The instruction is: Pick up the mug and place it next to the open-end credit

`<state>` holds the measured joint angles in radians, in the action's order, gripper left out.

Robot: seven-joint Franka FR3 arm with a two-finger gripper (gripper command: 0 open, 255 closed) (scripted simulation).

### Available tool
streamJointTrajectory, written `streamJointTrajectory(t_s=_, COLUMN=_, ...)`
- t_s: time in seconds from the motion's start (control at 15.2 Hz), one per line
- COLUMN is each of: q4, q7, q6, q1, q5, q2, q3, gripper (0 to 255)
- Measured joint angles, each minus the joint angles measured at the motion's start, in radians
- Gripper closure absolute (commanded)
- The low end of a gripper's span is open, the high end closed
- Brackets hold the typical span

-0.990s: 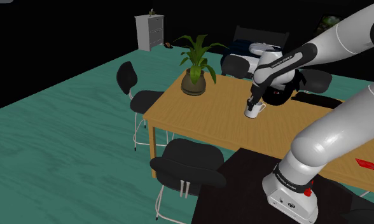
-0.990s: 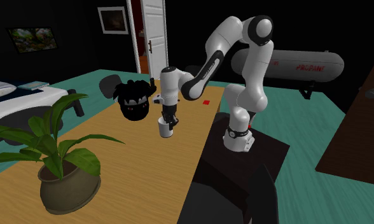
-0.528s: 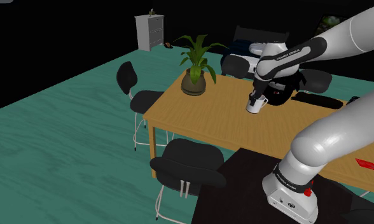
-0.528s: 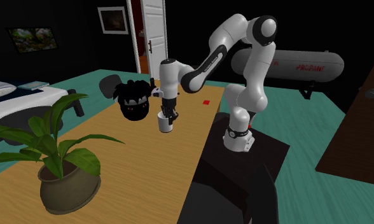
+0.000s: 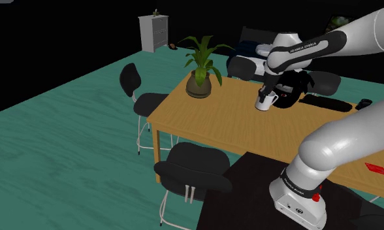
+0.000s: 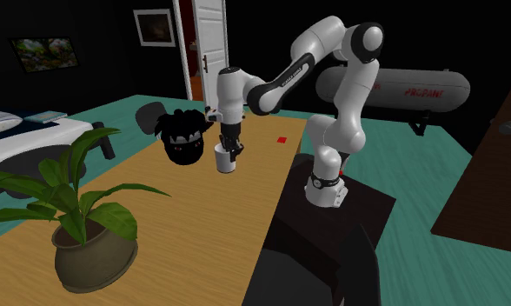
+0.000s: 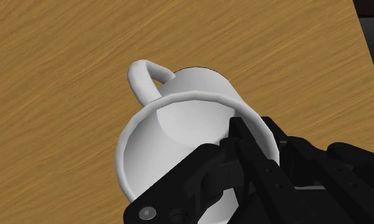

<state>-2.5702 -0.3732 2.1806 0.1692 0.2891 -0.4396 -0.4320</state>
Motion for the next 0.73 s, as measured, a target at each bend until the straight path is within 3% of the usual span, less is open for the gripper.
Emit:
streamJointTrajectory(t_s=0.46, q4=0.061, q7=-0.004, q6=-0.104, q1=0.000, q5=-0.008, q2=-0.044, q3=0.019, gripper=255)
streamJointTrajectory(t_s=0.73, q4=0.039, q7=-0.059, q6=-0.134, q1=0.044, q5=0.029, q2=-0.105, q3=-0.016, gripper=255)
